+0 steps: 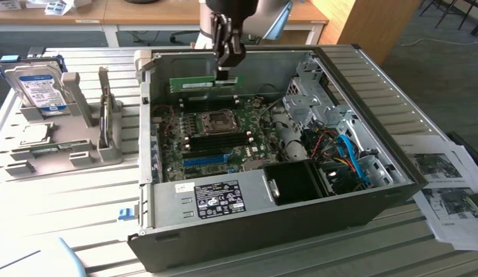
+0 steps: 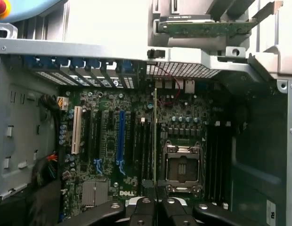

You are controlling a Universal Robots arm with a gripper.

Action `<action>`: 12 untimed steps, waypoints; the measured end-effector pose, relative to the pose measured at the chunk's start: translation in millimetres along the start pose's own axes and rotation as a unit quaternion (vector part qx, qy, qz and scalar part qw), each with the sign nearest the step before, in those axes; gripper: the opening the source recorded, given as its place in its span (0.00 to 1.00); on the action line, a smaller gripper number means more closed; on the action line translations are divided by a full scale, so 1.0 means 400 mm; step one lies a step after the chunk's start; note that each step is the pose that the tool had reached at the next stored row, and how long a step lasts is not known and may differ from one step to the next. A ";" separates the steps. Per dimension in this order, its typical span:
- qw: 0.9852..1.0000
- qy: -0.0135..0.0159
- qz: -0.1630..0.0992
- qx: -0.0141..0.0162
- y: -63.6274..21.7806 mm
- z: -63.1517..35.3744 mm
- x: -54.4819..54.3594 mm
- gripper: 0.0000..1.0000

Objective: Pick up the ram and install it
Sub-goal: 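Pick up the ram and move it above insertion slot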

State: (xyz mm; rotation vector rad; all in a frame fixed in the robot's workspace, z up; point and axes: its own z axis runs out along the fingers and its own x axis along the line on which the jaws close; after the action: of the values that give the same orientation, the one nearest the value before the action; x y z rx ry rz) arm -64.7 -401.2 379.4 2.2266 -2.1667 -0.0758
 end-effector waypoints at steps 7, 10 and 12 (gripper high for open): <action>1.000 0.000 0.000 0.000 -0.058 -0.004 0.002 0.11; 1.000 0.000 0.000 0.000 -0.064 -0.004 0.002 0.11; 1.000 0.000 0.000 0.000 -0.064 -0.004 0.002 0.11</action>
State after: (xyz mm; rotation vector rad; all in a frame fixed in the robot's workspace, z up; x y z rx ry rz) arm -39.0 -401.2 379.4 2.2265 -2.1668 -0.0758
